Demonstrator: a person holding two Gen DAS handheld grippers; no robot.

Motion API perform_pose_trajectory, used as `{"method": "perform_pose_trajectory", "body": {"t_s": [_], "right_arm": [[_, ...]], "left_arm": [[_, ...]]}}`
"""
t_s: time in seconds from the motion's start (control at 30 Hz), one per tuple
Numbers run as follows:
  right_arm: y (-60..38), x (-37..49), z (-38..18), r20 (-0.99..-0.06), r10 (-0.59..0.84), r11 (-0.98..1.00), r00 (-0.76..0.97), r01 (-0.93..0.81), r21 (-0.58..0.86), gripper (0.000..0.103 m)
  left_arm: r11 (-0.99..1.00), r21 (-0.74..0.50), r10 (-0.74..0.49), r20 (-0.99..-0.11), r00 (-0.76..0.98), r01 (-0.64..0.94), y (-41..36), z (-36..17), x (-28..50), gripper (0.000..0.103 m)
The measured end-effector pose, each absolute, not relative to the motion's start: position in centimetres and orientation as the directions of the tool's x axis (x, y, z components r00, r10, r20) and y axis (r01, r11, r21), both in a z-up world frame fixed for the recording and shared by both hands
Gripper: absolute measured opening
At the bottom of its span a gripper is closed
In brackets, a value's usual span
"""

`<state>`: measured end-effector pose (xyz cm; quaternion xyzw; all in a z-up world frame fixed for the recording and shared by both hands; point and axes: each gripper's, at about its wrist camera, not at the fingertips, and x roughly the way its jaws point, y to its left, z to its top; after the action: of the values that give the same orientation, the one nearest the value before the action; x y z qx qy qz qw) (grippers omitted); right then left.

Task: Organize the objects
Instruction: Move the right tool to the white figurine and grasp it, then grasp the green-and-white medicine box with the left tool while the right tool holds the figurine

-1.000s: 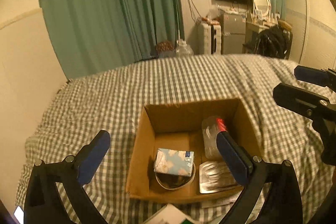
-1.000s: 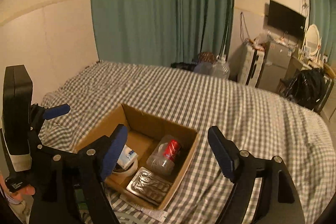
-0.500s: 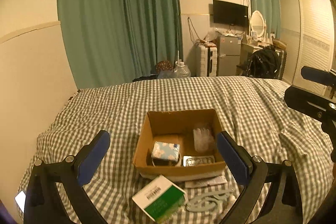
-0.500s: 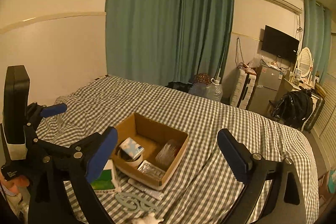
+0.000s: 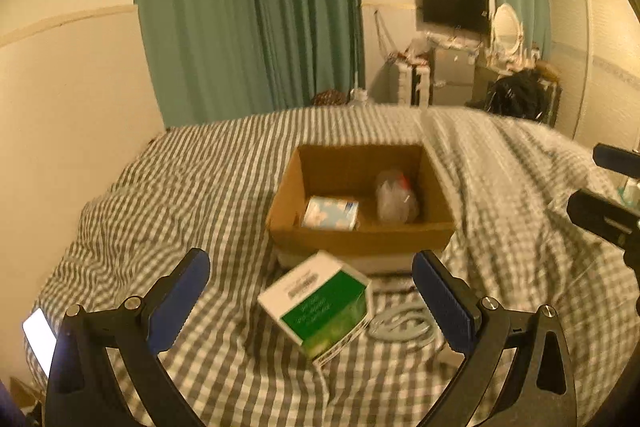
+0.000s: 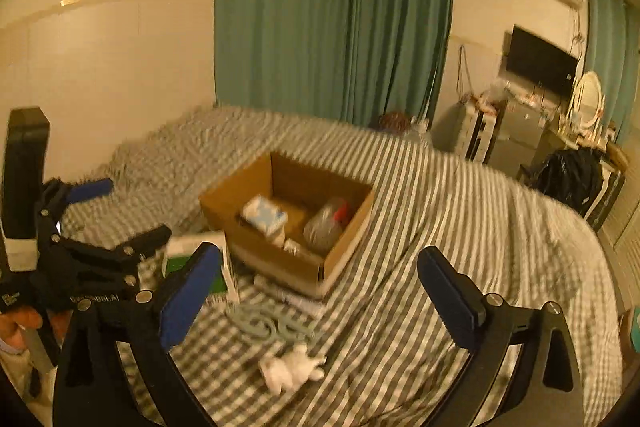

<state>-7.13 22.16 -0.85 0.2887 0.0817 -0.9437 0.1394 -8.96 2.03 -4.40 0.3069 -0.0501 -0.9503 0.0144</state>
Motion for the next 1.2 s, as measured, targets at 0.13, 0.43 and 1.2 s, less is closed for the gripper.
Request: {"method": "perform_pose_trajectory", "body": {"t_s": [0.13, 0.43, 1.2], "right_arm": [[21.5, -8.7, -7.3, -0.669, -0.175, -0.951, -0.722, 0.3, -0.074, 0.099], [20.1, -10.2, -15.6, -0.807, -0.163, -0.948, -0.568, 0.316, -0.031, 0.099], [20.9, -10.3, -13.2, -0.773, -0.118, -0.95, -0.624, 0.297, -0.094, 0.082]], "left_arm": [[-0.997, 0.08, -0.055, -0.633, -0.772, 0.005, 1.4, -8.2, -9.0, 0.103], [-0.998, 0.053, -0.052, -0.734, -0.677, 0.02, 0.5, -15.1, -9.1, 0.103], [-0.993, -0.003, -0.076, -0.749, -0.658, 0.118, 2.9, -14.4, -11.5, 0.103]]}}
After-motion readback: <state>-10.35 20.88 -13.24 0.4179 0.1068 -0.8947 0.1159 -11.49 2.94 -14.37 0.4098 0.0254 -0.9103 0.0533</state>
